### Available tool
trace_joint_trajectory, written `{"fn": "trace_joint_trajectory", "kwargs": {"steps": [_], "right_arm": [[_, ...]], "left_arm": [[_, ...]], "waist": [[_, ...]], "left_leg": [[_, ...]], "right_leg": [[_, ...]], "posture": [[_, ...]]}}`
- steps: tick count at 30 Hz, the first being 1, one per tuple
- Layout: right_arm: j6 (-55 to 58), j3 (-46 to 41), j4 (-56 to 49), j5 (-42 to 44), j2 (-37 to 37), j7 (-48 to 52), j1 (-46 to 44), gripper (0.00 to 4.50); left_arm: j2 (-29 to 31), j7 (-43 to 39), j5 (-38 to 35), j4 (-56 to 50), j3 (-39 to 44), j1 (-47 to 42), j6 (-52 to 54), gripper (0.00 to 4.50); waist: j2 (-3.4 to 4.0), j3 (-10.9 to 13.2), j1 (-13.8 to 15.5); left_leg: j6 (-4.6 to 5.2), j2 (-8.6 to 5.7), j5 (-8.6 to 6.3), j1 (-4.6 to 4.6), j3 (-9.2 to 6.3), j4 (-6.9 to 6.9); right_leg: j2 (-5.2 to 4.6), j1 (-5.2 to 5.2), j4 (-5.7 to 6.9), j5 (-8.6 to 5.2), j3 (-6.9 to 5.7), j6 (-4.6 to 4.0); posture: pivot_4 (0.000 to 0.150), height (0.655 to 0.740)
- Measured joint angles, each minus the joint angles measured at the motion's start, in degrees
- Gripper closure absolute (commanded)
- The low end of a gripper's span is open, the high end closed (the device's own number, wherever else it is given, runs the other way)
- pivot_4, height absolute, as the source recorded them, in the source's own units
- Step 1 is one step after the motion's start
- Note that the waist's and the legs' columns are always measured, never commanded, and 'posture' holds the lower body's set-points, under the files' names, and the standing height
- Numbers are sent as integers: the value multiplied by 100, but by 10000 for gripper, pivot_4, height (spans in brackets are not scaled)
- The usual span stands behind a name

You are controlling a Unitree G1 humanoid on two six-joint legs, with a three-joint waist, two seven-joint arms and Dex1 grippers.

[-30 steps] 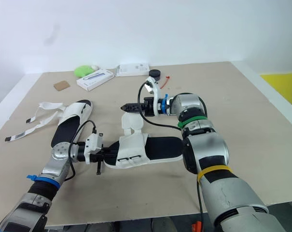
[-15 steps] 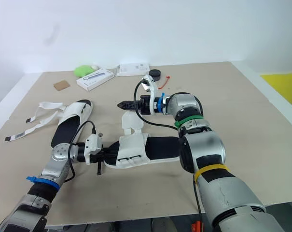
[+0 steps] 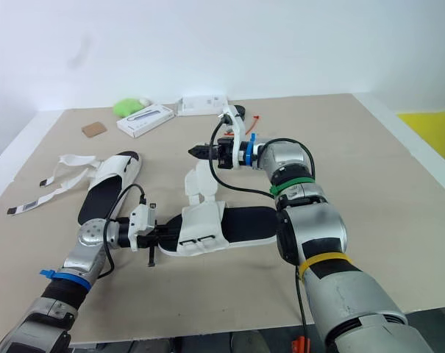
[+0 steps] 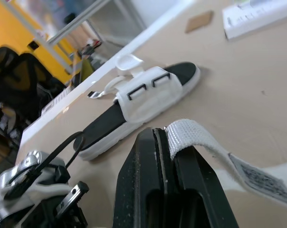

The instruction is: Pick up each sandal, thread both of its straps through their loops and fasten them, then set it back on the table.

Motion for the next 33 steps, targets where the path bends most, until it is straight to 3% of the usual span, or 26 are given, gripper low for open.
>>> {"fn": "trace_joint_trajectory", "kwargs": {"steps": [1,4,6,9,12,14,15,18,23,33], "right_arm": [[-282,266,-959,-34,-123,315,493,44787],[-751,636,-2522,-118,-390,575,1342,44787],[-1520,1043,-4244,-333,-718,638,2455,44787],[-2932,1487,-5314,-859,-978,378,3433,44787],[-4997,1739,-5474,-1612,-1302,-172,3717,44787],[-5624,1738,-5413,-1865,-1388,-419,3722,44787],[-6887,1714,-5133,-2448,-1494,-1093,3721,44787],[-8474,1560,-4665,-3363,-1570,-2197,3723,44787],[-10221,947,-4465,-4553,-1511,-3795,3785,44787],[-11416,-258,-4514,-6565,-1375,-5499,4095,44787]], "left_arm": [[-27,-5,-1,-1,-3,0,0,45000],[-40,-34,-6,-11,-16,-3,1,45000],[-52,-99,-35,-18,-35,5,0,45000],[-50,-116,-43,-17,-49,3,0,45000],[-50,-90,-42,-3,-56,2,0,45000],[-46,-91,-42,1,-56,2,1,45000],[-55,-87,-42,3,-69,2,0,45000],[-62,-110,-43,3,-70,-5,0,45000],[-84,-127,-43,2,-104,-5,-2,45000],[-128,-200,-42,134,-173,-125,-86,45000]], "waist": [[-3,-1,14],[0,-5,24],[-4,-16,50],[-6,-7,59],[-25,9,58],[-28,10,57],[-30,8,59],[-38,10,59],[-44,5,101],[-53,5,168]], "left_leg": [[-4,-4,-2,-5,-7,0],[-17,-11,-10,-8,-17,-6],[-39,-13,-24,-10,-32,-11],[-43,-14,-26,-9,-31,-13],[-43,-13,-25,-3,-29,-11],[-43,-10,-25,-2,-29,-12],[-43,-10,-25,2,-29,-12],[-45,-14,-26,2,-25,-17],[-45,-21,-27,14,-31,-30],[-44,-31,-27,16,-34,-39]], "right_leg": [[0,0,0,-7,0,4],[0,6,-13,-16,1,4],[2,12,-18,-38,-7,11],[1,14,-25,-41,-7,14],[-2,16,-39,-39,-6,16],[-2,19,-50,-39,-7,16],[-2,29,-59,-38,-8,15],[-7,35,-74,-36,-4,12],[-6,49,-74,-32,3,9],[-8,52,-78,-34,9,4]], "posture": [[1500,7400],[1500,7400],[1500,7400],[1500,7400],[1500,7400],[1500,7400],[1500,7400],[1500,7400],[1500,7400],[1500,7400]]}}
